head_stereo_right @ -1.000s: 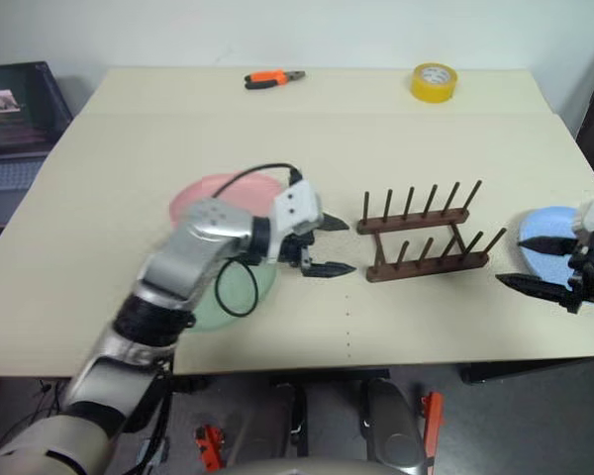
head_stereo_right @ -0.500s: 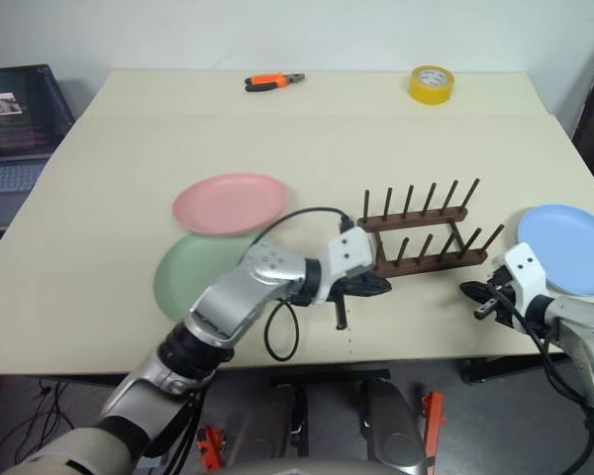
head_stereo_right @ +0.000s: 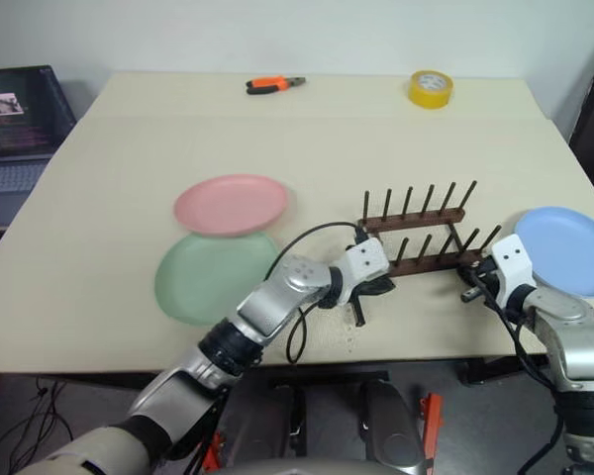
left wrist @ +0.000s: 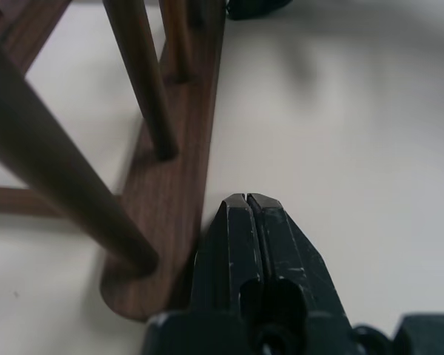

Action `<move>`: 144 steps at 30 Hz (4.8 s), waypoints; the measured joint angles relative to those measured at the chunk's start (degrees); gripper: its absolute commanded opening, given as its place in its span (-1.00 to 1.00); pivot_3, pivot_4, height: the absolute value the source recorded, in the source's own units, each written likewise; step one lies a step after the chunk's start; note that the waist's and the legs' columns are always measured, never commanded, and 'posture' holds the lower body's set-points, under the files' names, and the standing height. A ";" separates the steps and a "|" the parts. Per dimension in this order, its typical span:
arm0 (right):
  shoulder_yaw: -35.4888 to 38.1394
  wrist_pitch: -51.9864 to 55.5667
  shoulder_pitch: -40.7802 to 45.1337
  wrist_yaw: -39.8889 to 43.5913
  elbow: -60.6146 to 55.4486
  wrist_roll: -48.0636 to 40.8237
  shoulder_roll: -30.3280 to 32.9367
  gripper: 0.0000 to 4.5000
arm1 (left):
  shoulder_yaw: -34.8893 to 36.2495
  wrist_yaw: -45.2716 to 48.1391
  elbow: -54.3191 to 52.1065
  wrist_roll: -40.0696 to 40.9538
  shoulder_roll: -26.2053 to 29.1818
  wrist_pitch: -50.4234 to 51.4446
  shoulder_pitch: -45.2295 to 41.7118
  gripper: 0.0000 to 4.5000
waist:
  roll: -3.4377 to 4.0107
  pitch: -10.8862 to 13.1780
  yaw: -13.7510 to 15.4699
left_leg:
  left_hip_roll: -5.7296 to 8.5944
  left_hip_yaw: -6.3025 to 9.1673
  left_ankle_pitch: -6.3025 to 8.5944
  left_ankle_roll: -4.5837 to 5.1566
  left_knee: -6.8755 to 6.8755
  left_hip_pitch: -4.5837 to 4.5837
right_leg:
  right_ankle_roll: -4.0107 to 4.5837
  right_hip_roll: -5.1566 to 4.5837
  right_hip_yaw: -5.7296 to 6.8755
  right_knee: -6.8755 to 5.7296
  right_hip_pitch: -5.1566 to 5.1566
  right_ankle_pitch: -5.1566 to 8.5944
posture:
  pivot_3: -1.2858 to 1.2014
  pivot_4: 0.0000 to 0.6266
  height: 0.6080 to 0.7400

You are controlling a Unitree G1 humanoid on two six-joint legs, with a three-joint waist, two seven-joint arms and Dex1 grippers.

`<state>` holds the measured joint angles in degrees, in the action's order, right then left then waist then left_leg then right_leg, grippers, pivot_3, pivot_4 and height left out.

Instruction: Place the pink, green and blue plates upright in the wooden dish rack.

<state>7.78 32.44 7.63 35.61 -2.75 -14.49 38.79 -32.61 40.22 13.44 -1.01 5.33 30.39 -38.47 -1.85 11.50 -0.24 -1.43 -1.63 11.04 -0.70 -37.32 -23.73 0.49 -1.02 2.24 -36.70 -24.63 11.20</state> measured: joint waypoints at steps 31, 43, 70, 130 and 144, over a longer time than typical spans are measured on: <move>-3.43 -20.85 18.12 -8.73 25.48 9.32 -11.44 -1.00 | 11.28 -13.36 30.67 -5.58 -6.14 -19.41 -12.20 -0.98 | 0.03 0.00 -0.24 | -0.08 -0.18 0.75 0.89 -0.32 -0.37 | -0.89 -0.10 -0.23 0.66 0.21 -0.53 | 0.03 -0.52 1.00; -4.21 -0.69 7.28 5.06 -3.40 3.35 3.65 -0.84 | 10.63 2.08 -4.10 -1.42 3.72 3.70 -1.42 -0.82 | 0.10 0.02 -0.06 | -0.09 -0.27 0.72 0.86 0.14 -0.60 | -0.75 -0.09 -0.42 0.57 -0.37 -0.41 | 0.03 -0.52 1.00; -10.30 8.19 29.44 8.06 -11.60 -6.92 -0.83 0.99 | 37.38 -0.59 30.32 6.57 39.30 15.79 -29.57 1.00 | -0.06 0.06 0.23 | -0.11 -0.38 0.71 0.85 0.22 -0.84 | -0.61 -0.09 -0.14 0.56 -0.67 -0.33 | 0.03 -0.52 1.00; -12.30 7.86 28.43 9.42 -12.64 -5.48 -2.87 1.00 | 38.72 2.92 54.54 5.43 33.60 15.61 -36.56 -0.99 | -0.15 0.06 0.10 | -0.16 -0.41 0.71 0.85 -0.69 -1.04 | -0.57 -0.14 -0.11 -0.30 -0.87 -0.36 | 0.03 -0.52 1.00; -26.89 0.62 39.07 11.64 -13.39 -0.68 -11.55 1.00 | 33.70 3.00 37.66 4.36 30.27 18.92 -43.15 -0.99 | -0.23 0.09 0.19 | -0.12 -0.40 0.71 0.85 -0.67 -1.06 | -0.58 -0.18 -0.14 -0.28 -0.87 -0.35 | 0.03 -0.52 1.00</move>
<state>-19.11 33.06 46.71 47.25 -16.15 -15.17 27.24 1.09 43.22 51.10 3.35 35.61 49.31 -81.62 -2.08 11.59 -0.05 -1.56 -2.03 11.75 0.16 -37.99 -24.80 -0.09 -1.20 2.09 -36.98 -25.50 10.85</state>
